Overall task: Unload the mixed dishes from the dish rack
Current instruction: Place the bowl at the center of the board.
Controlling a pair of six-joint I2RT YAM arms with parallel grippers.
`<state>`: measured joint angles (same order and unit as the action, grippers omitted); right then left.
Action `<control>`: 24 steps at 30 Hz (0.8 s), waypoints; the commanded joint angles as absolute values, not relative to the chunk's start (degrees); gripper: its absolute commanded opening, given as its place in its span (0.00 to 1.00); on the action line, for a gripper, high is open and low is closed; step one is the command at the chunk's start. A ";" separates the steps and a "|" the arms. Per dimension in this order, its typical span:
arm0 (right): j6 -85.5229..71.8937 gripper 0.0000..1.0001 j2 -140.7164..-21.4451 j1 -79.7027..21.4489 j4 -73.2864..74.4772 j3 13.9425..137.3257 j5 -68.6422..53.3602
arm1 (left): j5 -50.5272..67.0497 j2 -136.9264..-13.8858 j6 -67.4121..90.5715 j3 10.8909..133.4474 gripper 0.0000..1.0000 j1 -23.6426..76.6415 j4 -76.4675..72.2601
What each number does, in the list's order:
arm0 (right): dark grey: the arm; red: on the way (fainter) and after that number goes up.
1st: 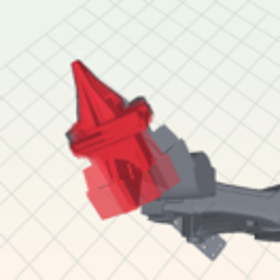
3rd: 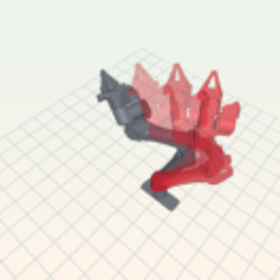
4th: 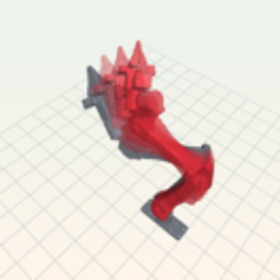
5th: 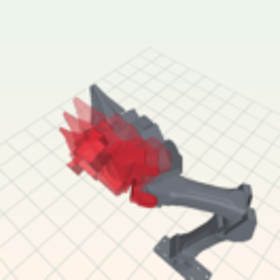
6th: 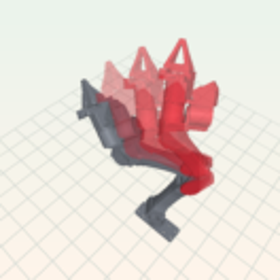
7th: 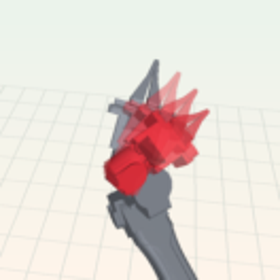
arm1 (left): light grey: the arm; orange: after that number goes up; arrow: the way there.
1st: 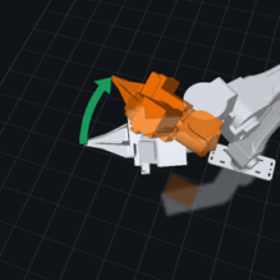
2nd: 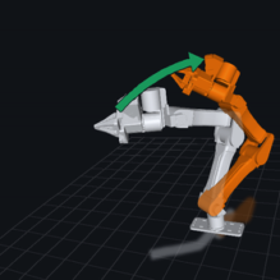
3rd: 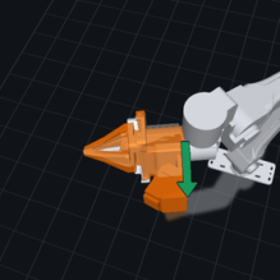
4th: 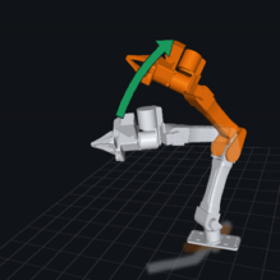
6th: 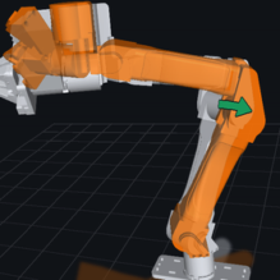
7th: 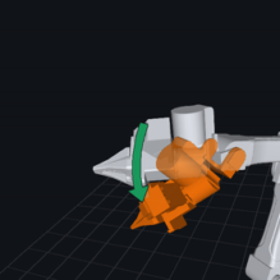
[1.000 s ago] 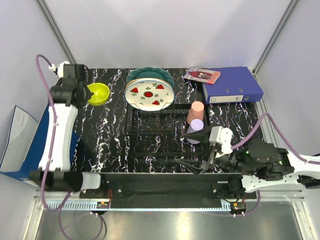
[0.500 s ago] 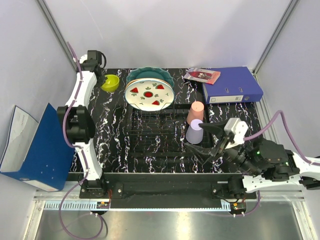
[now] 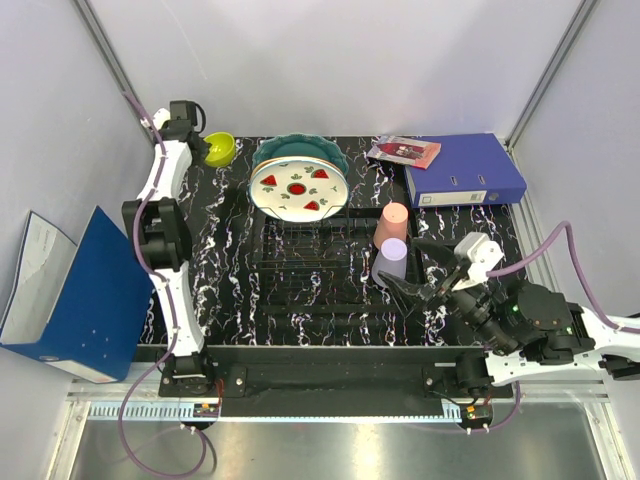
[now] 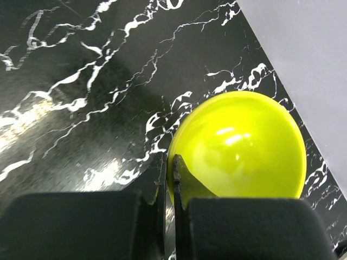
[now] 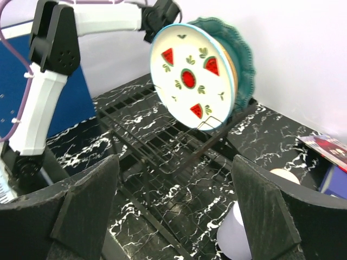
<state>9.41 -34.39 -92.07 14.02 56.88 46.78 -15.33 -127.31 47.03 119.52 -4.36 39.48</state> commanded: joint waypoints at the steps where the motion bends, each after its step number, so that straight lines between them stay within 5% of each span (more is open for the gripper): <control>1: 10.20 0.91 -32.79 -91.76 10.11 57.30 51.67 | -17.31 -130.25 47.73 123.83 0.00 -3.96 34.19; 17: 9.23 0.91 -31.90 -91.76 10.11 56.08 54.23 | -23.64 -135.00 43.51 128.76 0.01 -4.04 40.61; 24: 8.17 0.91 -31.73 -91.85 10.11 55.64 53.96 | -22.59 -134.12 42.02 127.88 0.32 -4.13 40.69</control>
<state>9.37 -32.10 -92.07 12.14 55.99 52.93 -21.67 -135.52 43.35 125.64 -3.88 42.72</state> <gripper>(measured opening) 0.913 0.232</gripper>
